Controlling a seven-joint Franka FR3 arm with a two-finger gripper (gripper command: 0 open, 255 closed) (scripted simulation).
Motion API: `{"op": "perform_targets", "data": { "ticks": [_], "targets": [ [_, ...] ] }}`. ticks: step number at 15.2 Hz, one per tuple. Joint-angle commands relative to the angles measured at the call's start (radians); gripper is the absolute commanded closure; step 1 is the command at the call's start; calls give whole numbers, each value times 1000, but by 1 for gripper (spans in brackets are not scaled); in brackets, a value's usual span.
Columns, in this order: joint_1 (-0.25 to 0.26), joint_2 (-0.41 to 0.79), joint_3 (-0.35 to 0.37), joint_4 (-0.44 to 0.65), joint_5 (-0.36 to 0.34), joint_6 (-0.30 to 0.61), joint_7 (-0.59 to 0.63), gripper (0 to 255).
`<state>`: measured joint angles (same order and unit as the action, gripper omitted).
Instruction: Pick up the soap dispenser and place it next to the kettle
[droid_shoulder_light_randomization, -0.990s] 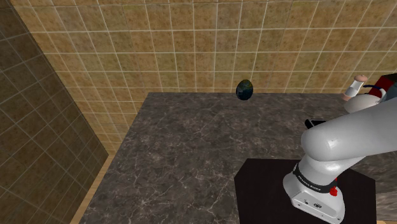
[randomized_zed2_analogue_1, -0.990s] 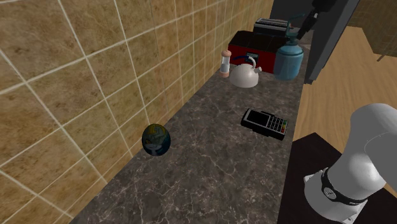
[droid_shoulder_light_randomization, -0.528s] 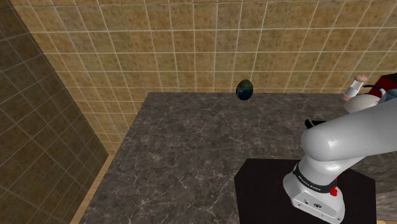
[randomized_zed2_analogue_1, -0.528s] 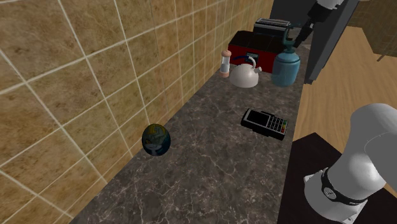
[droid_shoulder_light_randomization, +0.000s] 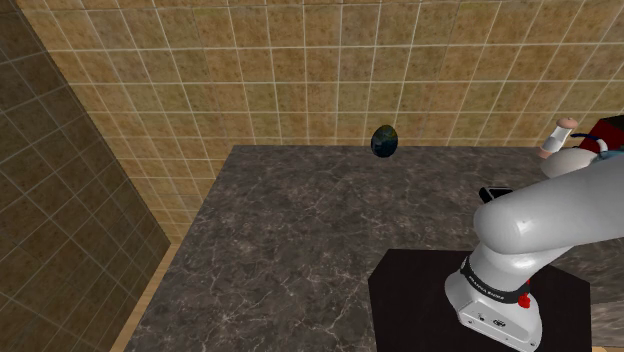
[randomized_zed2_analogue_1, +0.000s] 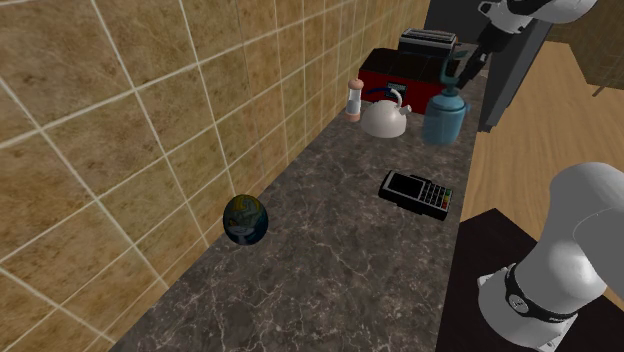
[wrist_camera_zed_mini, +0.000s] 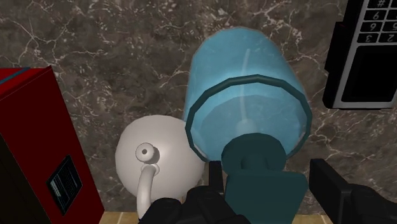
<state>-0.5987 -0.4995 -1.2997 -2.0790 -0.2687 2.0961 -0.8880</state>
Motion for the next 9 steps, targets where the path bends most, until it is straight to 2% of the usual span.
{"op": "perform_targets", "data": {
  "ticks": [1,9],
  "targets": [
    [9,2,-16,-18,-2,25,-2,255],
    [62,13,-106,-87,-12,128,-16,255]
  ]
}}
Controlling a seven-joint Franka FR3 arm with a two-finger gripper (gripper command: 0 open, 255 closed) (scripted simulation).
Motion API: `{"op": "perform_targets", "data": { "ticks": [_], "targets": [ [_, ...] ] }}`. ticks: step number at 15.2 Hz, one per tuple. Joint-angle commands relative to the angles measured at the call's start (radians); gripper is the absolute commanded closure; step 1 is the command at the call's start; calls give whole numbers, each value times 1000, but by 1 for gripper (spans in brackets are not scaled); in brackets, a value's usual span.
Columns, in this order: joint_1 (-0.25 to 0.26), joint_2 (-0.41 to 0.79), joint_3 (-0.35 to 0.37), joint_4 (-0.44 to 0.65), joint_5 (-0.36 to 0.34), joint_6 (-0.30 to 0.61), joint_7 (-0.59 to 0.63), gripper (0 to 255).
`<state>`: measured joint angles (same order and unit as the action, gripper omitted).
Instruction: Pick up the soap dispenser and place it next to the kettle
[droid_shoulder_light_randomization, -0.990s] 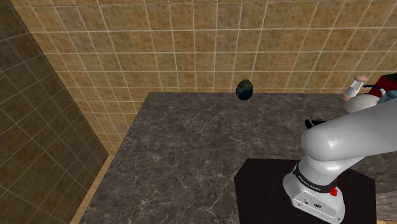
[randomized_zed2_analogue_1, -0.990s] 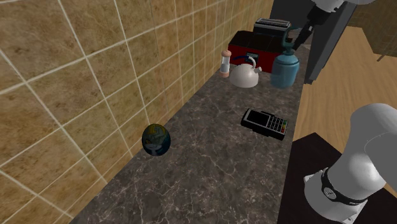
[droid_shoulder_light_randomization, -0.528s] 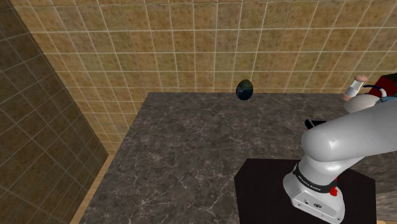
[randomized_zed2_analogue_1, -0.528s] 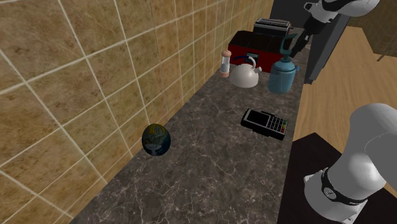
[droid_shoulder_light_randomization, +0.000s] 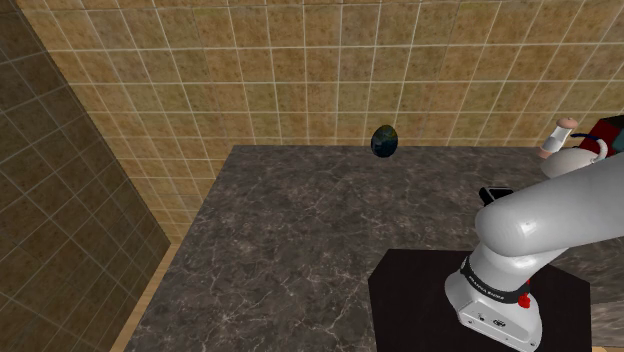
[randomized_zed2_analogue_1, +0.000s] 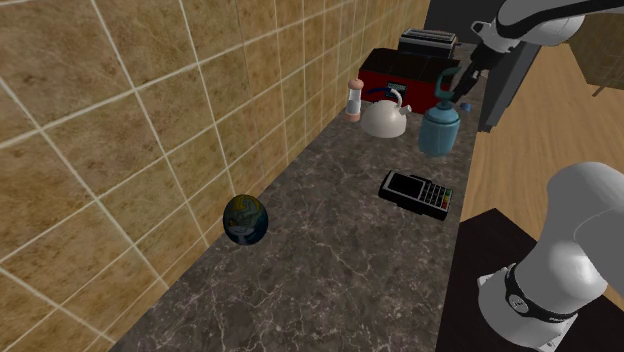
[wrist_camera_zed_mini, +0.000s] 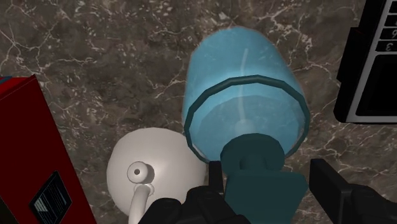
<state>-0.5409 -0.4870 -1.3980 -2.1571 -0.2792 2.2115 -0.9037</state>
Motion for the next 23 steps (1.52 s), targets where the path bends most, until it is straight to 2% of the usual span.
{"op": "perform_targets", "data": {
  "ticks": [1,6,13,14,19,21,23],
  "targets": [
    [13,2,-21,-17,-3,26,-2,255],
    [59,7,-85,-48,-10,82,-9,255],
    [59,7,-85,-48,-11,82,-9,255],
    [58,7,-85,-48,-11,82,-9,0],
    [59,7,-85,-48,-11,82,-9,0],
    [-21,-5,1,-24,-6,17,-10,0],
    [-78,-21,66,3,-6,-42,-9,0]
  ]
}}
